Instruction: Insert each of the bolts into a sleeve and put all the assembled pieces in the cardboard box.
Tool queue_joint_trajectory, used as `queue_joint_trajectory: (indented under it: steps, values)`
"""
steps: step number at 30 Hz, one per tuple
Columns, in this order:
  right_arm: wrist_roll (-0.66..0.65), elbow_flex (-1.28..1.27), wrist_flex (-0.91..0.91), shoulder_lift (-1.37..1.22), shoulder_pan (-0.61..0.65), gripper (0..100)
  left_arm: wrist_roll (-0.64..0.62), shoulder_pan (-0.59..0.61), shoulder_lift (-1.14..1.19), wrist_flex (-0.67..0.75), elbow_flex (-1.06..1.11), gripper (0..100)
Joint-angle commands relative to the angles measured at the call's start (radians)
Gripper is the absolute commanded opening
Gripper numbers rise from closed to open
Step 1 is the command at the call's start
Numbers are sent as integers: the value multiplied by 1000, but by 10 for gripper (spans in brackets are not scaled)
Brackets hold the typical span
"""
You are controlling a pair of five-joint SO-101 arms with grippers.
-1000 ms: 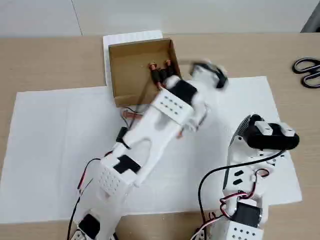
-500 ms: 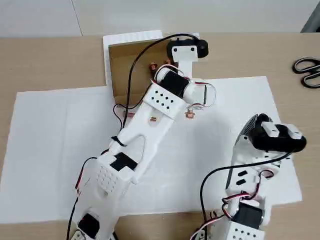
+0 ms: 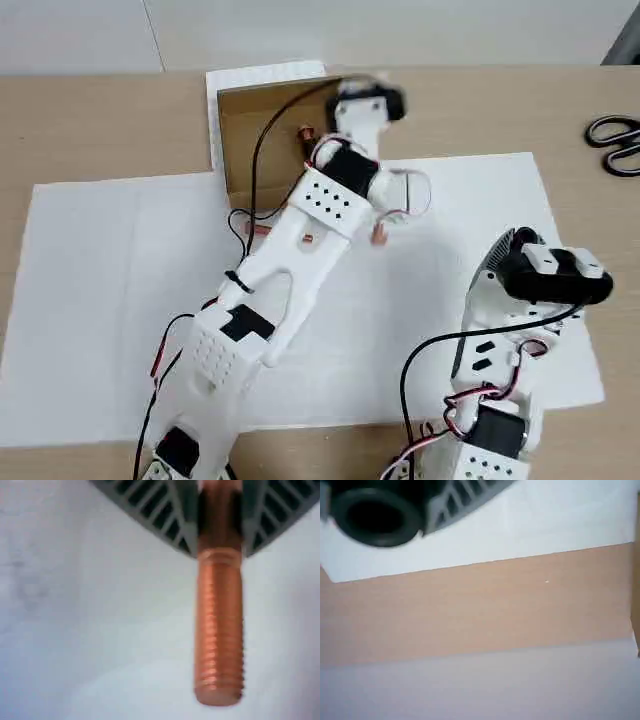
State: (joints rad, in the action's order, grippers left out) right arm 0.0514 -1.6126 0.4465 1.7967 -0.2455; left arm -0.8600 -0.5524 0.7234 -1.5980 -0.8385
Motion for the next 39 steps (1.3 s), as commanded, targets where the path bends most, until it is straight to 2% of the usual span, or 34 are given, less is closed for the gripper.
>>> queue_joint_trajectory:
  steps: [1, 4, 6, 11, 17, 19, 21, 25, 33, 39]
  values:
    - [-5, 58, 1, 16, -4, 4, -224, 5, -35, -84, -1, 7]
    - [-6, 60, 1, 16, -4, 4, -258, 2, -44, -144, -7, 7]
    - [-6, 63, 1, 16, -4, 4, -365, 5, -41, -149, 2, 7]
    - [-8, 63, 1, 16, -5, 4, -879, -17, -38, -149, 12, 7]
    - [-8, 72, 1, 16, -8, 4, -1344, -11, -17, -149, 180, 7]
    - [-8, 87, 1, 16, -8, 4, -1450, -12, -3, -152, 251, 7]
    - [-8, 97, 1, 16, -8, 4, -1453, -11, 14, -152, 277, 7]
    - [-8, 95, 1, 16, -5, 4, -1353, -11, 11, -149, 275, 48]
    - [-8, 94, 1, 16, -2, 4, -1323, -9, -11, -153, 223, 359]
    - [-8, 94, 2, 15, -4, 4, -1321, -32, -172, -153, 209, 381]
